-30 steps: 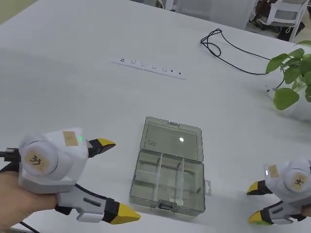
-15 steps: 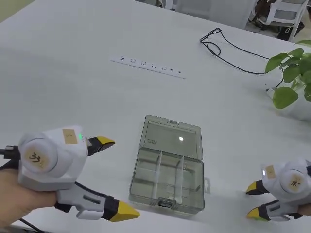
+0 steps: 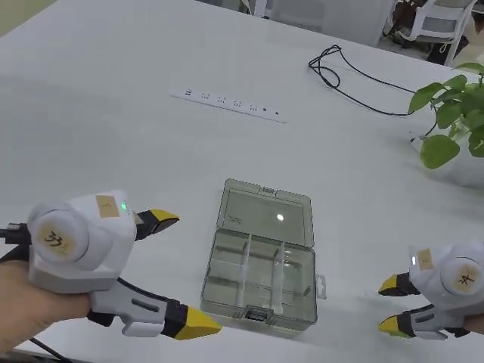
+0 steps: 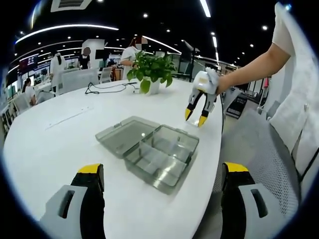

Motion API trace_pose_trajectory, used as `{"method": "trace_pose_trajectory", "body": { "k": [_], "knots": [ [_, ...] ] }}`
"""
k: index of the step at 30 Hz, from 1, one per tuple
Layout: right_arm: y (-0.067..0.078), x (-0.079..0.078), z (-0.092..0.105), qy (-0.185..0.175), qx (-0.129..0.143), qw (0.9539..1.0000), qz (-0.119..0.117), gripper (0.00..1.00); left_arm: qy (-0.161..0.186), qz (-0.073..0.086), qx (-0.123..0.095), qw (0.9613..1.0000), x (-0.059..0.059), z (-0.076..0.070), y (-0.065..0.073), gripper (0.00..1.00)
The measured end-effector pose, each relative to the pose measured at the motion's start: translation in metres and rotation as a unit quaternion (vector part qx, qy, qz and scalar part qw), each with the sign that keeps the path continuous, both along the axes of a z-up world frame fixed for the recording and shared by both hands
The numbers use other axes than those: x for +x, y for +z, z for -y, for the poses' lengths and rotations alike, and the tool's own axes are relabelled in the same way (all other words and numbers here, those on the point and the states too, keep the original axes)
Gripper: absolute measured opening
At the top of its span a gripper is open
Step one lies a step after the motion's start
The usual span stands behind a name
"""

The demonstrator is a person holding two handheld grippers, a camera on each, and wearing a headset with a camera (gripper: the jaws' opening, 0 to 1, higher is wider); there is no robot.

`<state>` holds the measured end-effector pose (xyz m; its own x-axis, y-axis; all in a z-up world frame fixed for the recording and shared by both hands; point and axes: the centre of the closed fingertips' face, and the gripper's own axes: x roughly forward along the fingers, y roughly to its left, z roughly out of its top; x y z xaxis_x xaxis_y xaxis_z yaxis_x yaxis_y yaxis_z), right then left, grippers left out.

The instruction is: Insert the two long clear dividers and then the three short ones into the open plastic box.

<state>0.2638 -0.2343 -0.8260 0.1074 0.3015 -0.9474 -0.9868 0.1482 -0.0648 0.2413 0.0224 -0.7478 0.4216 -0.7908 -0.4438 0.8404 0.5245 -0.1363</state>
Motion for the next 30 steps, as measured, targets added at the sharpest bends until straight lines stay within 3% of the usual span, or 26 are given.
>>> {"method": "trace_pose_trajectory", "body": {
  "k": [8, 13, 15, 17, 19, 20, 23, 24, 27, 29, 30],
  "knots": [
    [0.027, -0.004, -0.026, -0.001, 0.031, 0.9993, 0.022, 0.33, 0.013, -0.006, -0.021, 0.9997, 0.003, 0.012, 0.011, 1.00],
    [0.043, -0.008, -0.045, 0.007, 0.046, 0.9982, 0.038, 0.33, 0.019, -0.021, -0.042, 0.9987, 0.002, 0.025, 0.020, 0.96],
    [0.049, -0.011, -0.054, 0.012, 0.051, 0.9976, 0.044, 0.33, 0.028, -0.049, -0.052, 0.9970, 0.001, 0.030, 0.021, 0.93],
    [0.056, -0.012, -0.063, 0.015, 0.060, 0.9969, 0.048, 0.33, 0.027, -0.046, -0.061, 0.9967, 0.002, 0.034, 0.025, 0.90],
    [0.061, -0.014, -0.072, 0.017, 0.069, 0.9961, 0.052, 0.33, 0.029, -0.054, -0.064, 0.9961, 0.001, 0.038, 0.026, 0.89],
    [0.064, -0.015, -0.075, 0.018, 0.072, 0.9958, 0.053, 0.33, 0.030, -0.070, -0.067, 0.9949, -0.001, 0.041, 0.026, 0.88],
    [0.071, -0.017, -0.087, 0.023, 0.081, 0.9948, 0.058, 0.33, 0.031, -0.080, -0.080, 0.9930, -0.002, 0.048, 0.029, 0.84],
    [0.072, -0.018, -0.089, 0.023, 0.083, 0.9945, 0.059, 0.33, 0.037, -0.102, -0.085, 0.9904, -0.004, 0.050, 0.029, 0.82],
    [0.077, -0.020, -0.099, 0.025, 0.092, 0.9936, 0.062, 0.33, 0.040, -0.110, -0.105, 0.9876, -0.003, 0.056, 0.034, 0.74],
    [0.081, -0.022, -0.106, 0.029, 0.096, 0.9929, 0.065, 0.33, 0.043, -0.146, -0.118, 0.9813, -0.007, 0.060, 0.036, 0.66],
    [0.082, -0.023, -0.109, 0.030, 0.097, 0.9927, 0.066, 0.33, 0.047, -0.154, -0.126, 0.9789, -0.007, 0.062, 0.037, 0.62]
  ]
}}
